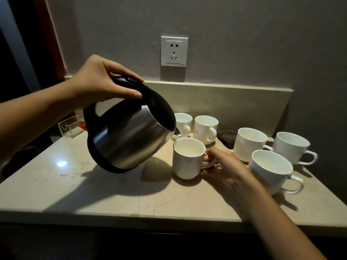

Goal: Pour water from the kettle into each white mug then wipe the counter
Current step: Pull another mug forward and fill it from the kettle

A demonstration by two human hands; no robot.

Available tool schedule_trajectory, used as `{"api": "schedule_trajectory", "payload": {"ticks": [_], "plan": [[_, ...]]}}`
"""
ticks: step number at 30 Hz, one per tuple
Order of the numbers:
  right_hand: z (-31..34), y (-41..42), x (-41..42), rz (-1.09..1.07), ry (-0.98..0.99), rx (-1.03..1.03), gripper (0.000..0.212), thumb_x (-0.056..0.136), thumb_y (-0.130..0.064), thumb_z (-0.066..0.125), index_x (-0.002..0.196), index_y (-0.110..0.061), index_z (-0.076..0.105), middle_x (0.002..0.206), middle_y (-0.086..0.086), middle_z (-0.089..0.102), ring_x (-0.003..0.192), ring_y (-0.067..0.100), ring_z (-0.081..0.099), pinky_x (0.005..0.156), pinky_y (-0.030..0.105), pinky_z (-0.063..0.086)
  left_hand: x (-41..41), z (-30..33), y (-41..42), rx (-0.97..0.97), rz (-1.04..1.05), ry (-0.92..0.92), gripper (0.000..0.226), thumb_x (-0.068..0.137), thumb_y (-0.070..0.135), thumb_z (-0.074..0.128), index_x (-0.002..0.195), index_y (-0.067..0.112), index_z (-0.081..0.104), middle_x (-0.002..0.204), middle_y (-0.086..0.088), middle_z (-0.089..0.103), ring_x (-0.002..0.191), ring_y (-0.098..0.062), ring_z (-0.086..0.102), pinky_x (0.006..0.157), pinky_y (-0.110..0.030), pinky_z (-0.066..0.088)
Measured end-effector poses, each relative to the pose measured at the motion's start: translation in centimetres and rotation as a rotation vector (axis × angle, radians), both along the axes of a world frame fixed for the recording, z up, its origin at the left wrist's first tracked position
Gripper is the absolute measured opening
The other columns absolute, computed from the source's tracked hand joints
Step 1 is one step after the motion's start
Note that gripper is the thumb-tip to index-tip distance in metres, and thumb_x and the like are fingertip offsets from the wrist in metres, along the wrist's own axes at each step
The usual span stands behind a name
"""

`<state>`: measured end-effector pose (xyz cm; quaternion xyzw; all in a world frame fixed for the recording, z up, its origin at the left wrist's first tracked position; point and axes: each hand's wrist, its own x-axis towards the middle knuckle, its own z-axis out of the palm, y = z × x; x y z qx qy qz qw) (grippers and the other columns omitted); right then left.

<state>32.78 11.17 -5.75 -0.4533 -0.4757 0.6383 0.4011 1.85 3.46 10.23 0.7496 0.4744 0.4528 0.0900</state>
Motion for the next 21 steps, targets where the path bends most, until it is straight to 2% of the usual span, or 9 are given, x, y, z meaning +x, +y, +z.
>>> {"api": "schedule_trajectory", "payload": {"ticks": [2,5,8,10,14,17,21], "plan": [[-0.1,0.4,0.2,0.000,0.000,-0.061,0.009,0.081,-0.012,0.061,0.076,-0.005,0.063,0.069,0.011,0.061,0.067,0.027,0.061,0.078,0.045,0.054,0.5,0.4,0.1,-0.003,-0.001,0.048,0.038,0.055,0.041,0.084,0.092,0.037,0.075,0.087,0.019,0.075,0.083,-0.004,0.073,0.075,-0.014,0.054],[-0.6,0.5,0.4,-0.001,0.056,-0.127,0.014,0.072,-0.020,0.069,0.077,-0.007,0.065,0.070,0.011,0.064,0.065,0.026,0.063,0.079,0.044,0.054,1.5,1.0,0.3,-0.010,-0.009,0.124,0.035,0.061,0.034,0.083,0.094,0.030,0.073,0.085,0.025,0.074,0.081,0.000,0.072,0.075,-0.011,0.052],[-1.0,0.5,0.4,0.020,0.071,-0.153,0.023,0.069,-0.024,0.071,0.084,-0.006,0.068,0.079,0.013,0.067,0.075,0.030,0.064,0.085,0.047,0.053,1.9,1.8,0.3,-0.025,-0.012,0.157,0.033,0.063,0.033,0.082,0.094,0.029,0.074,0.085,0.025,0.074,0.081,0.002,0.071,0.075,-0.011,0.052],[-0.8,0.7,0.4,0.032,0.074,-0.162,0.022,0.073,-0.022,0.069,0.086,-0.005,0.066,0.080,0.013,0.066,0.076,0.030,0.063,0.082,0.045,0.054,2.0,2.1,0.3,-0.040,-0.007,0.188,0.033,0.063,0.035,0.082,0.095,0.030,0.073,0.086,0.026,0.073,0.082,0.001,0.071,0.077,-0.012,0.053],[-0.5,1.1,0.5,0.067,0.026,-0.125,0.015,0.079,-0.021,0.066,0.081,-0.007,0.065,0.073,0.008,0.065,0.065,0.023,0.063,0.061,0.033,0.059,2.7,2.5,0.1,-0.065,-0.025,0.242,0.037,0.062,0.042,0.079,0.096,0.031,0.073,0.090,0.025,0.073,0.086,0.000,0.071,0.079,-0.013,0.053],[-0.5,1.1,0.6,0.066,0.029,-0.168,0.016,0.076,-0.022,0.068,0.078,-0.007,0.066,0.069,0.009,0.068,0.066,0.025,0.063,0.068,0.037,0.058,3.3,2.7,0.2,-0.075,-0.034,0.247,0.039,0.059,0.046,0.077,0.095,0.032,0.072,0.088,0.016,0.074,0.086,-0.003,0.072,0.079,-0.014,0.054],[-0.3,1.1,0.5,0.076,-0.001,-0.137,0.013,0.079,-0.019,0.065,0.081,-0.006,0.066,0.075,0.011,0.069,0.072,0.027,0.065,0.076,0.042,0.057,3.8,3.0,0.6,-0.093,-0.027,0.277,0.036,0.062,0.039,0.077,0.097,0.030,0.072,0.092,0.013,0.071,0.085,0.000,0.071,0.077,-0.012,0.054]]}}
